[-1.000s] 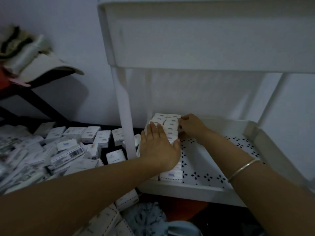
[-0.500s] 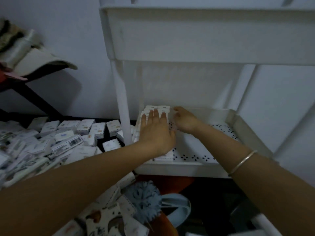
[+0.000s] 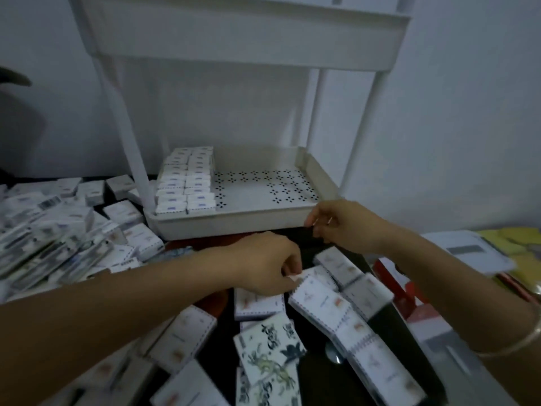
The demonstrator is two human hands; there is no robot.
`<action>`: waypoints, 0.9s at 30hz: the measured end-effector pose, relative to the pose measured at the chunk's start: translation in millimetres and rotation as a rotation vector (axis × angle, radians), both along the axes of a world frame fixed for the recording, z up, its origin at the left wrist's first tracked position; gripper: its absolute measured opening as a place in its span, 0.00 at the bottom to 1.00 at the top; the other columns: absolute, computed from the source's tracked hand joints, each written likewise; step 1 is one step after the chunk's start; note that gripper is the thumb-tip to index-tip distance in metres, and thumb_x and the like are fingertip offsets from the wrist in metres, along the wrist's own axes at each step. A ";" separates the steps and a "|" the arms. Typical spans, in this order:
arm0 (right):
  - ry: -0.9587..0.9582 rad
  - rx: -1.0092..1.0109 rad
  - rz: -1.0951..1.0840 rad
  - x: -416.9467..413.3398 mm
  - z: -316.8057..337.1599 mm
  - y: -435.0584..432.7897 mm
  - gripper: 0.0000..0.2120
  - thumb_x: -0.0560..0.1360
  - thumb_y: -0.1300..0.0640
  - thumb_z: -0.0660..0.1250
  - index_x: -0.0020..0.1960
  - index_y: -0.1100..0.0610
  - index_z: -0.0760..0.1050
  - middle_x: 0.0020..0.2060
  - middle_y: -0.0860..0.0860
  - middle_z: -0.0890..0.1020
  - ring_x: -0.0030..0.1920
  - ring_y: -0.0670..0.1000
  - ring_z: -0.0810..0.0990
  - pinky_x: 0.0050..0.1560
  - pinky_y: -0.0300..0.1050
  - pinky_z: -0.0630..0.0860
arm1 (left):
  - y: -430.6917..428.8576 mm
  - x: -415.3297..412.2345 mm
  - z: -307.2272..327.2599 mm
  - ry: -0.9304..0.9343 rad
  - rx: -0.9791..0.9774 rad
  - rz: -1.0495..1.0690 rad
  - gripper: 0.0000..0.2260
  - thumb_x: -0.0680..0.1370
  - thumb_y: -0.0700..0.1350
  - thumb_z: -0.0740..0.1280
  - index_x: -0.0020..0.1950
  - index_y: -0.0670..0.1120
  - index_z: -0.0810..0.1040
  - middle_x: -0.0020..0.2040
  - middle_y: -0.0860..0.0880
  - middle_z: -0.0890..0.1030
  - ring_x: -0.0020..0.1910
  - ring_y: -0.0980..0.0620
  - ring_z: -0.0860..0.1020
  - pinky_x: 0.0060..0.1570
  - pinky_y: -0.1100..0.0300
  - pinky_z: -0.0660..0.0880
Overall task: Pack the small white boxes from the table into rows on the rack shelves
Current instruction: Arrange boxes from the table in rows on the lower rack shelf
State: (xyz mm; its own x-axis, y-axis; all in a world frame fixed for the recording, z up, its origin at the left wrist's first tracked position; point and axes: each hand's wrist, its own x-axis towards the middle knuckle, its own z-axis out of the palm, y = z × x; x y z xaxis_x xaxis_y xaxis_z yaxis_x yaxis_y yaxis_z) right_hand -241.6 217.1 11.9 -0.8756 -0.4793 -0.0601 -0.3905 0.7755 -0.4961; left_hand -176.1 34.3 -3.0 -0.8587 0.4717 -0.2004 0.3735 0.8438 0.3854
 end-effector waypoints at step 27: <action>-0.145 -0.379 0.098 75.1 -27.4 24.6 0.19 0.73 0.49 0.72 0.61 0.41 0.71 0.53 0.37 0.78 0.51 0.36 0.78 0.48 0.39 0.80 | 8.1 -23.0 -33.2 -0.048 0.337 0.406 0.07 0.75 0.40 0.70 0.52 0.46 0.82 0.47 0.50 0.83 0.48 0.53 0.80 0.49 0.60 0.78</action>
State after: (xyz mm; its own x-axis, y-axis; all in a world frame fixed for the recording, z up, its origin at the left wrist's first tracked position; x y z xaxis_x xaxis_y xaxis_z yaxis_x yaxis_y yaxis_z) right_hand -166.5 241.7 -15.5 -0.8203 -0.5717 0.0167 -0.3580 0.4905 -0.7945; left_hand -199.1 42.3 -36.2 -0.9792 0.1477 -0.1392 0.0171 0.7433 0.6687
